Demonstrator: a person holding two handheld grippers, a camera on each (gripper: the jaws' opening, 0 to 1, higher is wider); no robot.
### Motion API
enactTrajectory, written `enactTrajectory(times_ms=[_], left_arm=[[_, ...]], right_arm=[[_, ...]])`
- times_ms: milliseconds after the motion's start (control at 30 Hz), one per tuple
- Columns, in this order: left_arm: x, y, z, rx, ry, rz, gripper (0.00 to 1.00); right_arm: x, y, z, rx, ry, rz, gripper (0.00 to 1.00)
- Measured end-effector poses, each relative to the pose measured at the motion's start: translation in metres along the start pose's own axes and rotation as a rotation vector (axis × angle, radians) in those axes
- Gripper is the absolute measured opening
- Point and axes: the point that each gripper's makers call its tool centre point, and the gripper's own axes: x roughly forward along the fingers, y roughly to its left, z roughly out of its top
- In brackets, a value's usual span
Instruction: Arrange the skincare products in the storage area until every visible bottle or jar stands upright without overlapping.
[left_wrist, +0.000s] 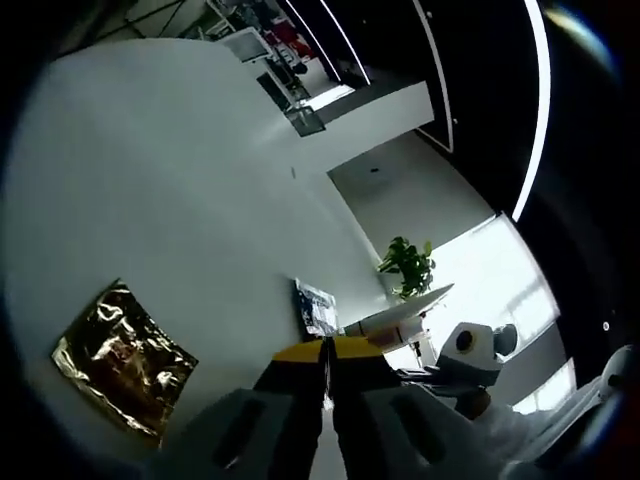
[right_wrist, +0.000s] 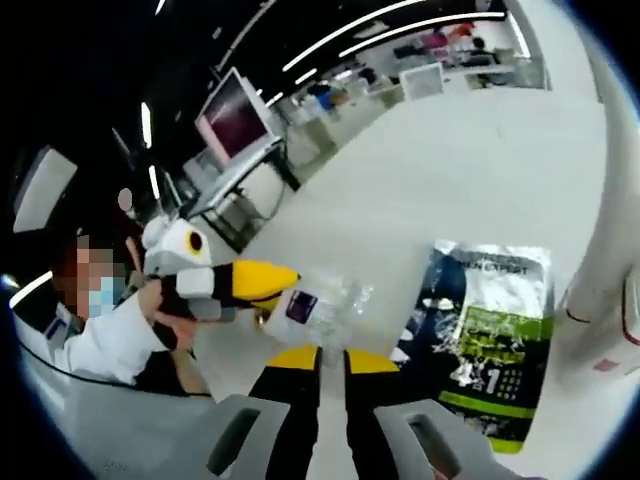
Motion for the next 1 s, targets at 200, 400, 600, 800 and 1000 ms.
enactTrajectory(times_ms=[200, 400, 600, 800, 1000], left_arm=[[0.001, 0.012, -0.002, 0.010, 0.007, 0.042, 0.00], [0.007, 0.018, -0.015, 0.057, 0.048, 0.084, 0.00], [0.012, 0.018, -0.022, 0.093, 0.053, 0.110, 0.00], [0.010, 0.019, -0.018, 0.106, 0.033, 0.123, 0.00], [0.008, 0.020, -0.017, 0.118, 0.020, 0.136, 0.00]], right_arm=[[-0.004, -0.007, 0.002, -0.040, 0.000, -0.024, 0.00], [0.000, -0.005, -0.001, -0.112, 0.019, -0.037, 0.00], [0.009, -0.005, -0.006, -0.268, 0.058, -0.060, 0.02], [0.021, -0.007, -0.009, -0.366, 0.081, -0.072, 0.06], [0.026, -0.008, -0.013, -0.462, 0.098, -0.086, 0.08]])
